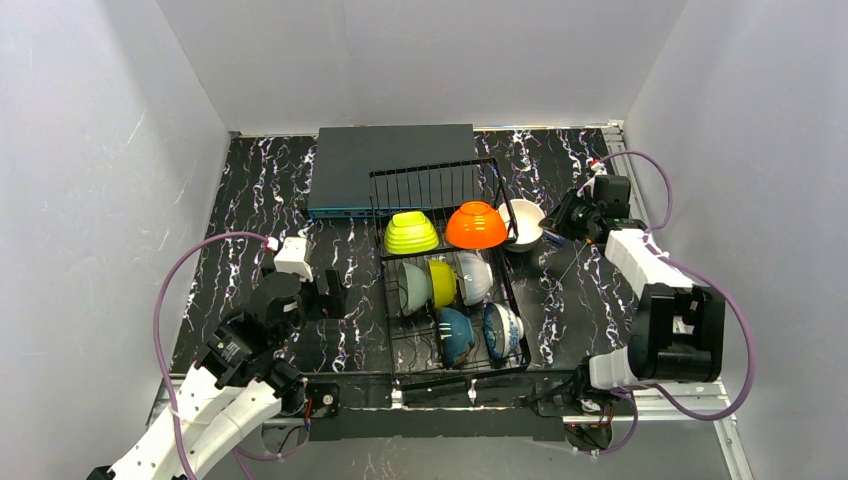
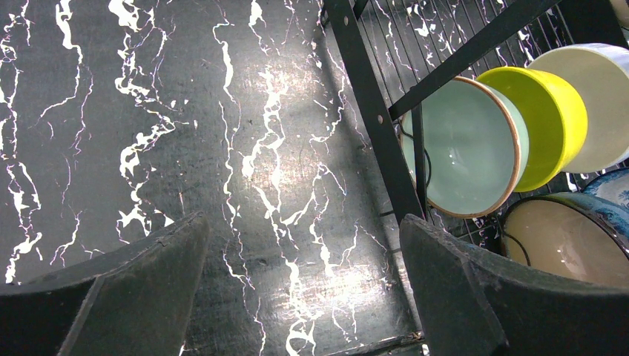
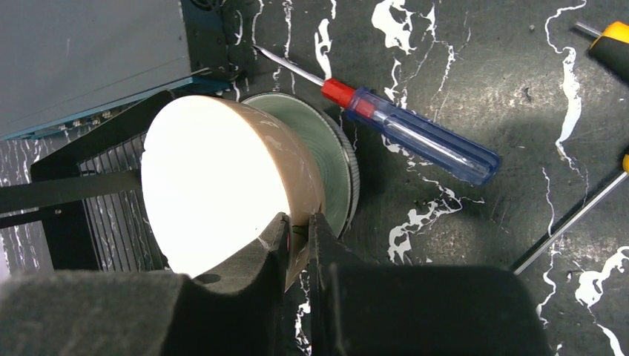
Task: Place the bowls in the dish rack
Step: Pick up the bowl from the center of the board.
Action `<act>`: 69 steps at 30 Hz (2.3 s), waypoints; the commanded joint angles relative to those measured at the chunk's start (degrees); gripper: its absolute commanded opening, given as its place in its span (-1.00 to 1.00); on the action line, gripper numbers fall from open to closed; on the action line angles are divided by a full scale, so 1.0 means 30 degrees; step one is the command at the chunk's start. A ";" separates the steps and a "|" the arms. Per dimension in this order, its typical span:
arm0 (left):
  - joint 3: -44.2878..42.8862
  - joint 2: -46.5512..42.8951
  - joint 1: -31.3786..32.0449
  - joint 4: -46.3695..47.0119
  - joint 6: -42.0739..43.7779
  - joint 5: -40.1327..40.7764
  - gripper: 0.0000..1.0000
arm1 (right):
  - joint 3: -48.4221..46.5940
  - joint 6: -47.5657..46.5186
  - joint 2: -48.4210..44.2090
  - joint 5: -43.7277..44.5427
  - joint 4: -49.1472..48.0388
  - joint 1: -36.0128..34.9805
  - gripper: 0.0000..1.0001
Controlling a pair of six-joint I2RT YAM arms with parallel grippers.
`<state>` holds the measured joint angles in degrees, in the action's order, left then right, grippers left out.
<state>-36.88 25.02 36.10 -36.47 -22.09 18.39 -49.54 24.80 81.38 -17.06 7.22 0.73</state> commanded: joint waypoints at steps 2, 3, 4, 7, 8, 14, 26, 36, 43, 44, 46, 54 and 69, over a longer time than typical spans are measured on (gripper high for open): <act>0.0129 -0.0091 -0.0079 0.0039 0.0096 0.0112 0.96 | -0.1125 -0.0260 -0.1724 -0.0490 -0.0104 -0.0228 -0.97; 0.0124 -0.0104 -0.0079 0.0040 0.0096 0.0110 0.96 | -0.1124 -0.0358 -0.1830 -0.0407 0.0022 -0.0418 -0.97; 0.0113 -0.0106 -0.0079 0.0032 0.0082 0.0109 0.96 | -0.1098 -0.0381 -0.1971 -0.0294 0.0115 -0.0683 -0.97; 0.0107 -0.0106 -0.0079 0.0049 0.0096 0.0117 0.96 | -0.1036 -0.0458 -0.2371 -0.0094 0.0129 -0.0742 -0.97; 0.0111 -0.0106 -0.0079 0.0052 0.0093 0.0110 0.96 | -0.0999 -0.0522 -0.2478 -0.0101 0.0150 -0.0751 -0.97; 0.0108 -0.0190 -0.0079 0.0041 0.0095 0.0109 0.96 | -0.0330 -0.0889 -0.3686 0.0589 0.0025 -0.0917 -0.97; 0.0117 -0.0249 -0.0079 0.0006 0.0118 0.0080 0.96 | -0.2145 -0.0442 -0.4909 0.5024 0.3000 -0.1148 -0.97; 0.0107 -0.0280 -0.0079 0.0011 0.0122 0.0082 0.96 | -0.4097 -0.0707 -0.6325 0.5290 0.4313 -0.1238 -0.97; 0.0019 -0.0251 -0.0079 0.0195 0.0509 -0.0487 0.96 | -0.4384 -0.1302 -0.7232 0.4744 0.6516 -0.1240 -0.97; 0.0019 -0.0252 -0.0079 0.0345 0.0741 -0.0895 0.96 | -0.4249 -0.1448 -0.7371 0.4638 0.6896 -0.1240 -0.97; 0.0019 -0.0201 -0.0079 0.0729 0.1230 -0.1902 0.96 | -0.4081 -0.1924 -0.7622 0.4576 0.7795 -0.1256 -0.97; 0.0752 -0.0861 -0.0079 0.3219 0.2325 -0.7162 0.96 | -0.3008 -0.2429 -1.0062 0.4128 0.9676 -0.1301 -0.97; 0.2483 -0.2036 -0.0035 0.8595 0.2211 -1.6162 0.89 | -0.1687 -0.1839 -1.1603 -0.1319 1.1154 -0.1503 -0.97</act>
<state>-29.21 17.50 36.12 -15.92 -16.12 -20.21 -54.81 17.69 48.62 -13.13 43.83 -3.16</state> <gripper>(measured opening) 0.948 0.205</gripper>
